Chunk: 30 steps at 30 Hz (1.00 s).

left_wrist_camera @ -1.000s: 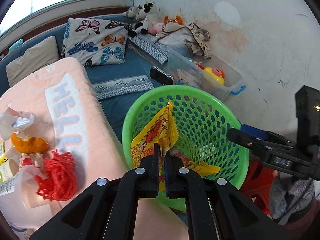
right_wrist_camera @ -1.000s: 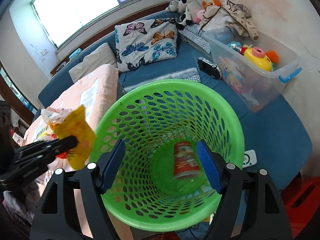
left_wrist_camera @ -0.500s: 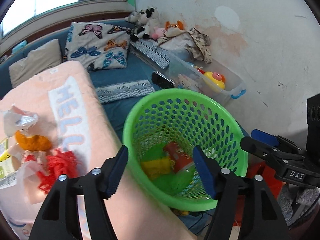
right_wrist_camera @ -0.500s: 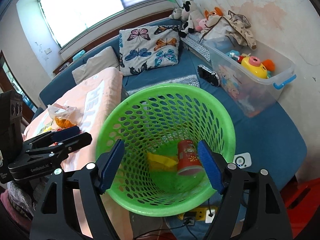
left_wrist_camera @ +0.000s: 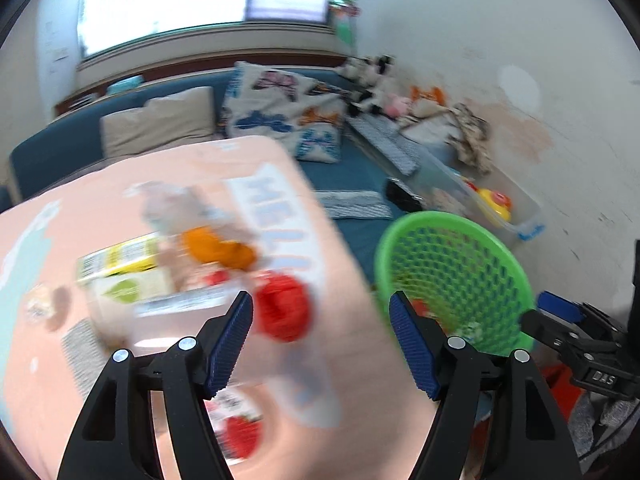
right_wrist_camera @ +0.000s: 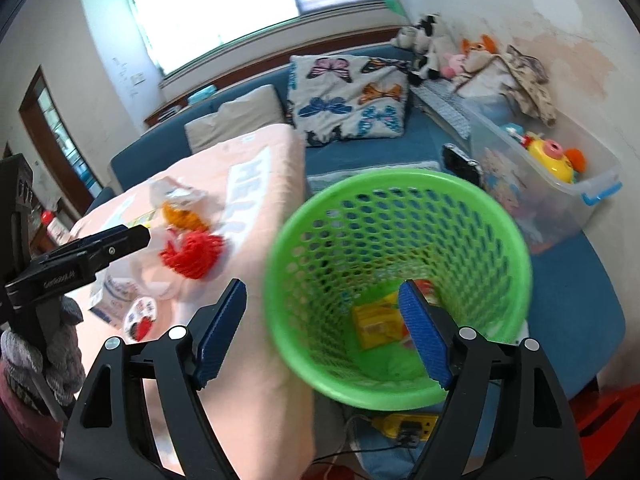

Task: Collect trash
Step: 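Move both open tools back over the table toward the remaining items, then grasp the white milk carton with the left tool while the right tool grasps the clear container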

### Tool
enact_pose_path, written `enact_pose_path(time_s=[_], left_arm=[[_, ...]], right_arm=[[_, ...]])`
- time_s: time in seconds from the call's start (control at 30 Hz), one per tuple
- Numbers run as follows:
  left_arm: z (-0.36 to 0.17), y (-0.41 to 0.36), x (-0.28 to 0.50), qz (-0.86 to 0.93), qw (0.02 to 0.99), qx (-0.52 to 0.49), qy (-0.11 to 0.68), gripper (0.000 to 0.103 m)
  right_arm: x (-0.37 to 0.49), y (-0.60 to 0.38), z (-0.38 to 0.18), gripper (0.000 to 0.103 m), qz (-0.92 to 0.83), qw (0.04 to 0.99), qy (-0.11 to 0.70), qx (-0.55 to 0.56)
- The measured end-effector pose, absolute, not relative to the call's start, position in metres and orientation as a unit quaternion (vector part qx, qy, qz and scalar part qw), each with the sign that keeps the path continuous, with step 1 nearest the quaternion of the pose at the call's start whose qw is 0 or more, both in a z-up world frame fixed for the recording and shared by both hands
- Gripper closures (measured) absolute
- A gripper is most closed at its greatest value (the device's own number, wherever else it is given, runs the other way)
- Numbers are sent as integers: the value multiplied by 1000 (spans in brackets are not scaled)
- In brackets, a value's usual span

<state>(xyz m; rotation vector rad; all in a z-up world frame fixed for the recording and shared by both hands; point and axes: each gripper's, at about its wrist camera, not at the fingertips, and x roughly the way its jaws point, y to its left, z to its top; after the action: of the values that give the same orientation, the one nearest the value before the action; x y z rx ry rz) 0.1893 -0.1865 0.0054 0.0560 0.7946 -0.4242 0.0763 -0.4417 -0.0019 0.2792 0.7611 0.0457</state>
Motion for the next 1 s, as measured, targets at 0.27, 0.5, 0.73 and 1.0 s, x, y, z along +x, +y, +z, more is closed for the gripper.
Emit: enact_pose_path(time_s=[0.27,0.5,0.73,1.0], left_arm=[[-1,-99,196,-88,918,1,388,35],[-25,-45,212,-23,900,-41,434,35],[-46,-35,226,-13,882,-56,468,38],[-67,-28,239,-16,865,-76,496,46]], right_arm=[[86,-400,5,20,62,923,366,107],[96,-371,10,20,90,921,369,84],[111,-341,11,18,123,917,377,51],[136,-311,6,15,168,904,392,0]])
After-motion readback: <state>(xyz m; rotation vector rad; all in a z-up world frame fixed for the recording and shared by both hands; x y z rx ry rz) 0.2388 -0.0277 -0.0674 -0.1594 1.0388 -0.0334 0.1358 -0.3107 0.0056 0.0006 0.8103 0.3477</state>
